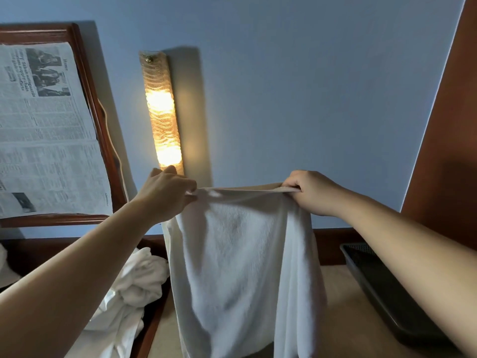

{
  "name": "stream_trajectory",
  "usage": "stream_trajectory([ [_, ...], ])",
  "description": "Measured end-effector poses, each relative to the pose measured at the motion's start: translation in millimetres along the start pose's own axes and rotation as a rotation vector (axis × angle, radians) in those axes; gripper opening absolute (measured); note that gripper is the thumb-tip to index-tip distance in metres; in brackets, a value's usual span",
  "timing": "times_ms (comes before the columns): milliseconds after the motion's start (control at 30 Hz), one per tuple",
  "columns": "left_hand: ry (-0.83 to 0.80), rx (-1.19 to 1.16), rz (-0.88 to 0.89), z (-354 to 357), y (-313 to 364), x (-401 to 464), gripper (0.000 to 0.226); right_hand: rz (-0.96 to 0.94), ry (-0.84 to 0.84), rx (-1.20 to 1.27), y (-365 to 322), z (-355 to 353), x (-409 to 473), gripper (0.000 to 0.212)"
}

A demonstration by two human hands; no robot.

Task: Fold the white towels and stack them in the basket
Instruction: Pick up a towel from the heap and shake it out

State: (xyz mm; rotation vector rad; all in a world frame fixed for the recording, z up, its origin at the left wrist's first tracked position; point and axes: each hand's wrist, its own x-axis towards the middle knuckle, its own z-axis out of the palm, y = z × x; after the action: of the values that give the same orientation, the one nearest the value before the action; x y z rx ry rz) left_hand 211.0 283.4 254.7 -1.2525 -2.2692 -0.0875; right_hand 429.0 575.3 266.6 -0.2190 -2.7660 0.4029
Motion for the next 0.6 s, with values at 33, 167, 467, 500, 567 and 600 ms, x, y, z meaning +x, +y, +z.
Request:
stream_trajectory([
  [33, -0.043, 0.006, -0.030, 0.7, 1.6, 3.0, 0.019, -0.016, 0.008, -0.006, -2.9, 0.5, 1.9, 0.027],
  [167, -0.165, -0.174, -0.199, 10.4, 4.6, 7.6, 0.010, -0.058, 0.021, -0.020, -8.3, 2.1, 6.5, 0.026],
  [467, -0.108, -0.120, 0.006, -4.8, 16.3, -4.0, 0.037, -0.039, -0.039, 0.027, 0.7, -4.2, 5.1, 0.027],
  [500, -0.099, -0.124, 0.038, -12.0, 17.1, -5.1, 0.046, -0.026, -0.058, 0.032, 2.8, -5.1, 3.1, 0.026],
  [567, -0.051, -0.159, 0.093, -20.9, 15.5, -3.3, 0.045, -0.006, -0.100, -0.016, 6.5, -2.9, 0.6, 0.019],
  [600, -0.004, -0.167, 0.129, -24.7, 14.3, -0.9, 0.038, -0.008, -0.114, -0.046, 7.8, 0.1, -1.4, 0.017],
])
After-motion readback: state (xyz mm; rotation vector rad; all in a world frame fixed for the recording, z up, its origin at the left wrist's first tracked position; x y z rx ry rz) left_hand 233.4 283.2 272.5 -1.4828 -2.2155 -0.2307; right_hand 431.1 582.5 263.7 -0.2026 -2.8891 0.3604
